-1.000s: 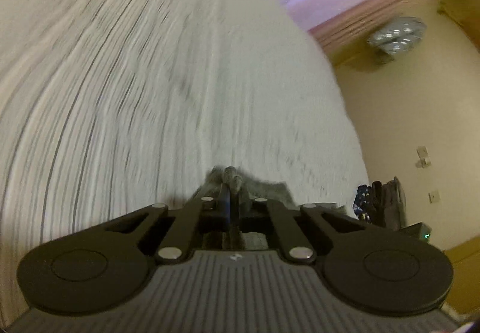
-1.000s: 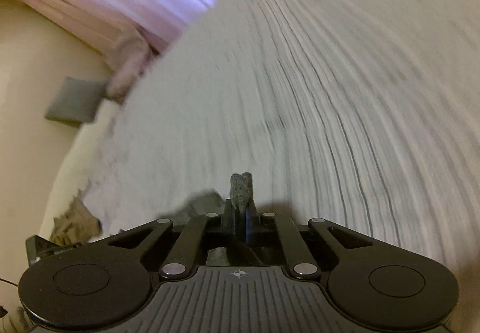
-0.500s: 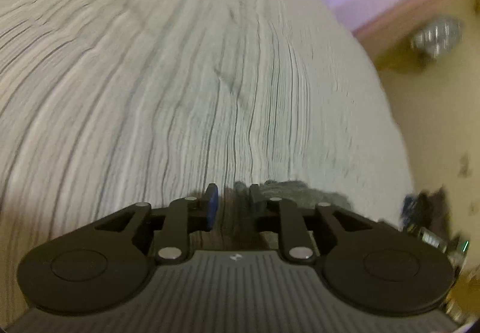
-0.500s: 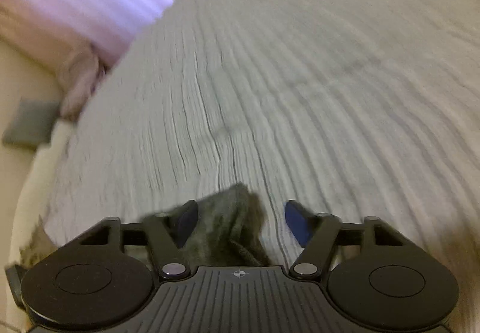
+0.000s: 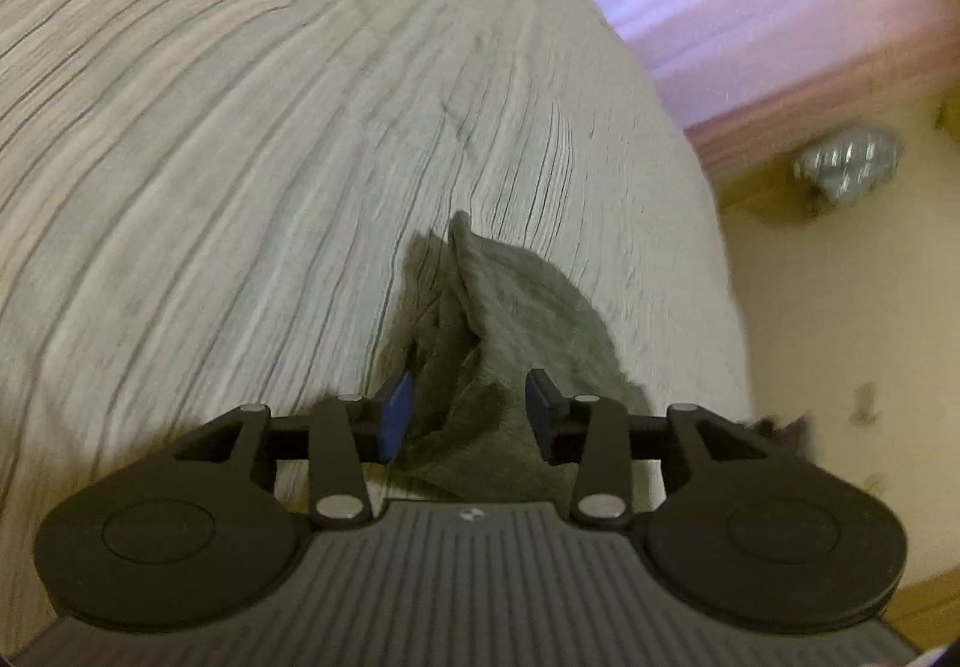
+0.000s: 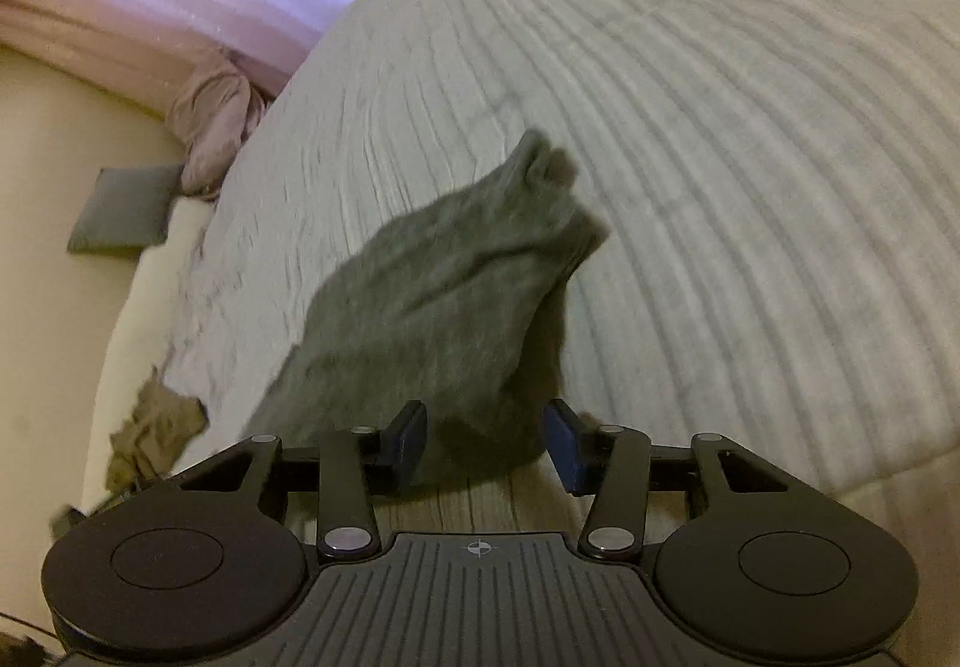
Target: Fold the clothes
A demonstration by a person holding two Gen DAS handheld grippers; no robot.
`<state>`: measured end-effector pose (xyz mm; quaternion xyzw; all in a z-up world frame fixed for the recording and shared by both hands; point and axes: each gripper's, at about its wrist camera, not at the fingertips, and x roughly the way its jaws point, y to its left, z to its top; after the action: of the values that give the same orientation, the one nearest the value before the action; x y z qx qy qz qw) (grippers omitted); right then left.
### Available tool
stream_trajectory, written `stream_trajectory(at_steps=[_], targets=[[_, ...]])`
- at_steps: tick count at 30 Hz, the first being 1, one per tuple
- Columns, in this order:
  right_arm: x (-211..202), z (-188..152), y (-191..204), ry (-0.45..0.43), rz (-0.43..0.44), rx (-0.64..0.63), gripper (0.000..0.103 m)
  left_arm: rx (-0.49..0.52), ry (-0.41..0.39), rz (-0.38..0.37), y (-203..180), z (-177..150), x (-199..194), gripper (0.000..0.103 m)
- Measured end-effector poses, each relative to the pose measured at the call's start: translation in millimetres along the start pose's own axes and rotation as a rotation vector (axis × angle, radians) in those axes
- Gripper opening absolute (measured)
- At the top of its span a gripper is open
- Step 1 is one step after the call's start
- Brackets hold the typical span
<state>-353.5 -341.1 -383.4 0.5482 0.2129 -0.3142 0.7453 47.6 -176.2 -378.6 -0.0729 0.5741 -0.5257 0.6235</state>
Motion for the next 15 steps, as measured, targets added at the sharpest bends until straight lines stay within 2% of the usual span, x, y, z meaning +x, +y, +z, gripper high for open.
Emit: stream_trajectory(at_steps=[2, 4, 10, 15], targets=[[18.5, -5.1, 1.5, 0.024, -0.078, -0.024, 0.039, 0.081, 0.039, 0.089, -6.3, -3.8, 19.7, 0.035], [25.0, -2.7, 4.2, 0.043, -0.117, -0.028, 0.039, 0.153, 0.075, 0.171, -12.1, -7.1, 37.7, 0.036], [3.1, 11.4, 15.2, 0.084, -0.165, -0.109, 0.039, 0.160, 0.091, 0.168, -13.4, 4.6, 14.6, 0.036], [-15.0, 37.7, 16.3, -0.002, -0.193, -0.122, 0.039, 0.181, 0.094, 0.110, -12.5, 33.5, 2.8, 0.033]])
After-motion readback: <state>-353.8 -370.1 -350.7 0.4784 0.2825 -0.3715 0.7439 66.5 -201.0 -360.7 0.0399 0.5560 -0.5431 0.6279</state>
